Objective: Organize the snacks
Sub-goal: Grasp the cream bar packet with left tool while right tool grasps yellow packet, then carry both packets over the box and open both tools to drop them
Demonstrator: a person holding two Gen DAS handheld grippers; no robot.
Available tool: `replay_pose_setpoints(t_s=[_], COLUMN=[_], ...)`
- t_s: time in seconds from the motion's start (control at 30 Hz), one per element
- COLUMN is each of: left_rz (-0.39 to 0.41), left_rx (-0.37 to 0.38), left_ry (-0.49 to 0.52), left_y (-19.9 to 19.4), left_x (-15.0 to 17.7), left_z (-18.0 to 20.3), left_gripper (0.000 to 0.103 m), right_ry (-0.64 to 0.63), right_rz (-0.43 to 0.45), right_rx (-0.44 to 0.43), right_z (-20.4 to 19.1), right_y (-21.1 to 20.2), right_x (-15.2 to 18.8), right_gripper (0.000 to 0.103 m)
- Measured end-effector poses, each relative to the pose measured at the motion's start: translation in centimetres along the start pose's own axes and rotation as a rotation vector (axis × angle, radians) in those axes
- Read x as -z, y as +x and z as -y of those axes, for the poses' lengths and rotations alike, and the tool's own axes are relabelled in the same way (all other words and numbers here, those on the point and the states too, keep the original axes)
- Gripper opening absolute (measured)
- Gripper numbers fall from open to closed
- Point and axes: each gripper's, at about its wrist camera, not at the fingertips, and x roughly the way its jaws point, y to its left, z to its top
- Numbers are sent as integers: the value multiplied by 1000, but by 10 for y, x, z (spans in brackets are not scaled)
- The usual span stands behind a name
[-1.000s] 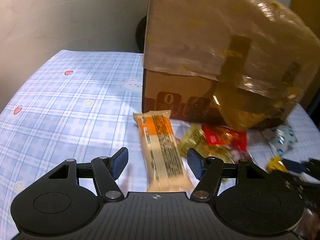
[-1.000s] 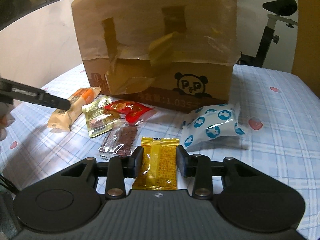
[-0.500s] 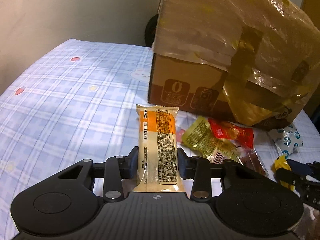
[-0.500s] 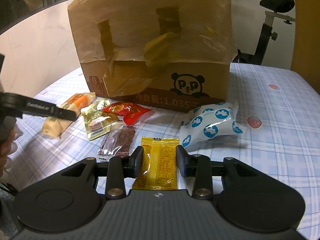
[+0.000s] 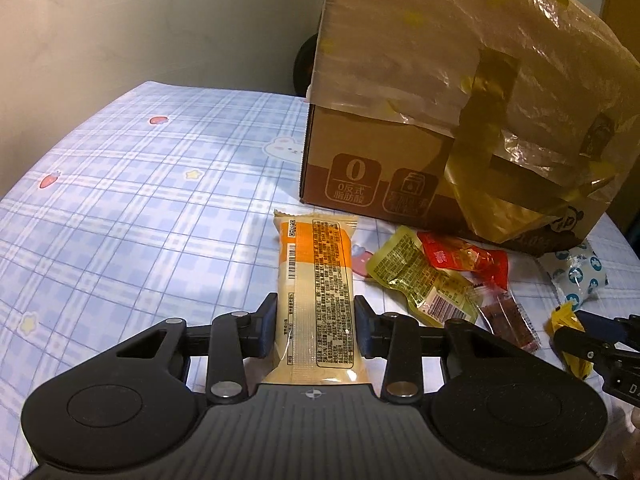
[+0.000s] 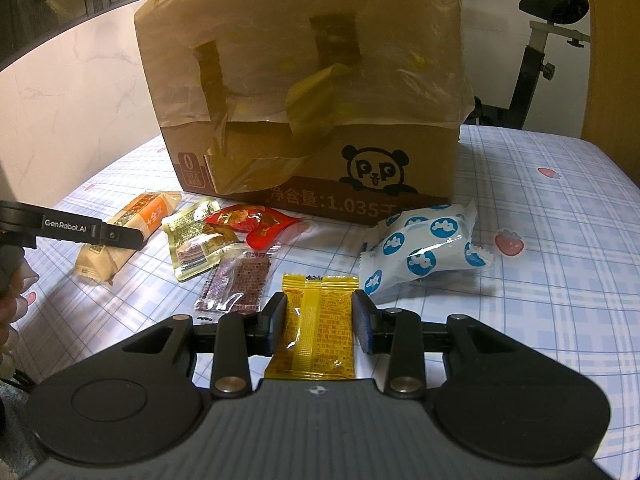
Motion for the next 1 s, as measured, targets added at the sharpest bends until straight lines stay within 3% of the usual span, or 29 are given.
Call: replay_pose_setpoints(t_s=[0.2, 0.53, 1.0], left_rz=[-9, 91, 368], left_rx=[9, 30, 148], left_ry=[-21, -19, 27], left_y=[-9, -50, -139], left_x=[0, -18, -99], left_z=[-1, -5, 12], left_gripper=[40, 40, 40], right_ry=[-1, 11, -65], right_rz=[-1, 57, 409], right_rx=[1, 24, -54], right_z=[0, -2, -11], right_y=[0, -25, -103], right_x=[0, -10, -137], right_gripper=[38, 38, 38])
